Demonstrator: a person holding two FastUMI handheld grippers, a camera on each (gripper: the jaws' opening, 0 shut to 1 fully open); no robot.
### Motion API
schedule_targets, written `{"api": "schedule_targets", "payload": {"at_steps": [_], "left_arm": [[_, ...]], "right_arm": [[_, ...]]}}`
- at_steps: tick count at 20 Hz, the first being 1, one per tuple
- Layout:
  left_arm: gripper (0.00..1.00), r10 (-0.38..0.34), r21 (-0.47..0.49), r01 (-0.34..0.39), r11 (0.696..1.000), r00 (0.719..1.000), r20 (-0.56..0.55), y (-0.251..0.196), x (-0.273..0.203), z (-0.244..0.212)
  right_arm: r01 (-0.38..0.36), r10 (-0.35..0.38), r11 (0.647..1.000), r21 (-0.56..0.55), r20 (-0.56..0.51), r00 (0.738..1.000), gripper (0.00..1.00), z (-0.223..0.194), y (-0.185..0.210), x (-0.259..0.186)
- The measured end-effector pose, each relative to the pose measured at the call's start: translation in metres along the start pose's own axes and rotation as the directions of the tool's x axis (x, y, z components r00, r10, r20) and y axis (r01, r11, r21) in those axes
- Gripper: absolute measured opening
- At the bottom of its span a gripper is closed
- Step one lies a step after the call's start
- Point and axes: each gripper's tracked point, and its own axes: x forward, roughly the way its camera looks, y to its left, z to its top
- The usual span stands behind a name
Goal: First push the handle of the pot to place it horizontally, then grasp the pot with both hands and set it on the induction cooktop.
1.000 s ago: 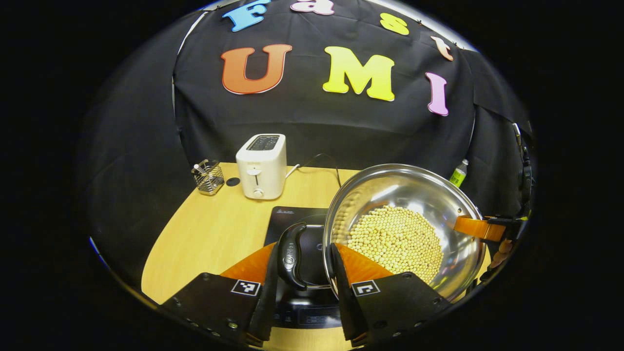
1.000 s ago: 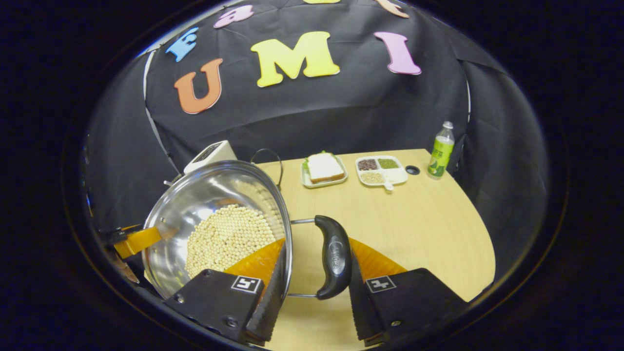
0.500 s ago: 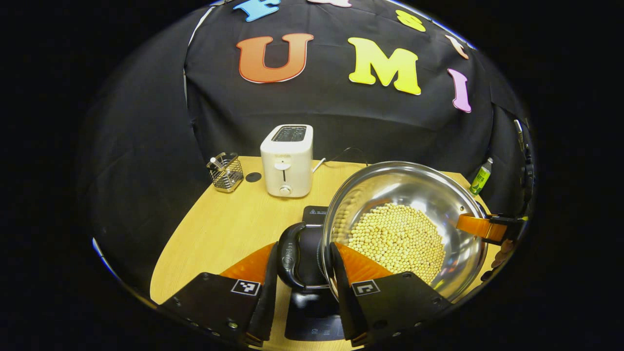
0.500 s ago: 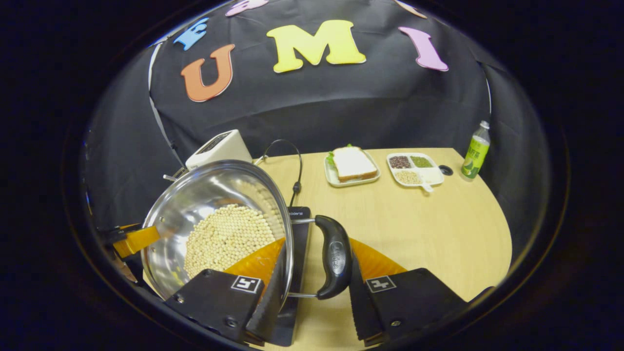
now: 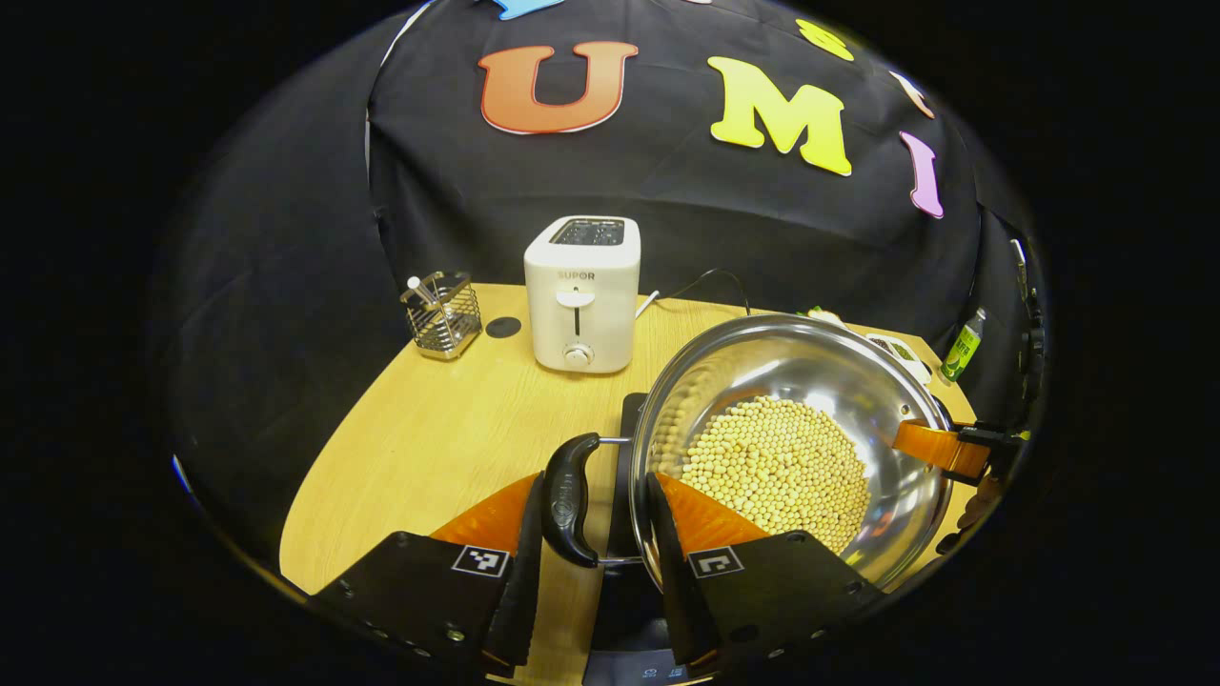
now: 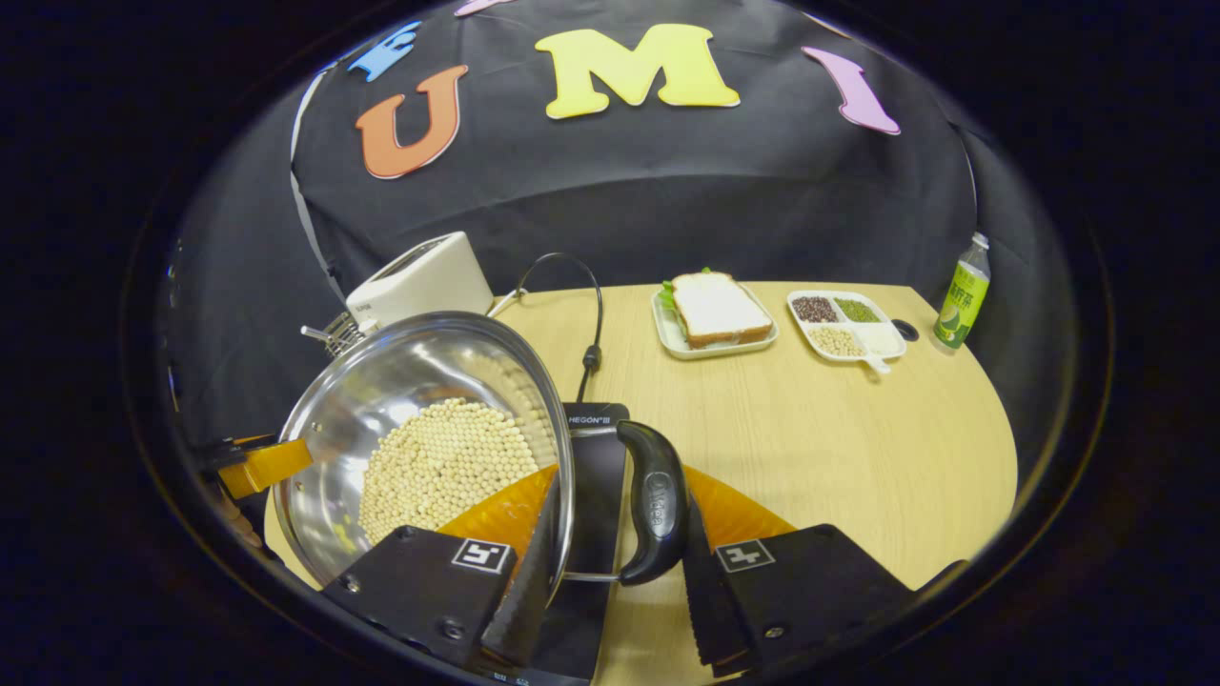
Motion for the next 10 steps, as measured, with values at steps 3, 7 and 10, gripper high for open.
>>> {"api": "schedule_targets", "payload": {"at_steps": [3, 7, 10], "left_arm": [[0.53, -0.011, -0.012, 0.011, 1.000, 1.000, 0.004, -0.0022, 0.0011, -0.0010], [0.53, -0.016, -0.014, 0.016, 1.000, 1.000, 0.009, -0.0024, 0.0022, -0.0020], [0.60, -0.019, 0.045, 0.017, 0.999, 0.998, 0.065, -0.0021, 0.0016, 0.0050]], "right_arm": [[0.003, -0.003, 1.000, 0.007, 0.006, 1.000, 0.63, 0.0011, -0.0006, 0.0010], [-0.006, 0.006, 1.000, 0.027, 0.004, 1.000, 0.65, -0.0041, -0.0006, 0.0020], [-0.022, 0.022, 1.000, -0.005, 0.040, 0.999, 0.70, 0.0008, -0.0017, 0.0028]]}}
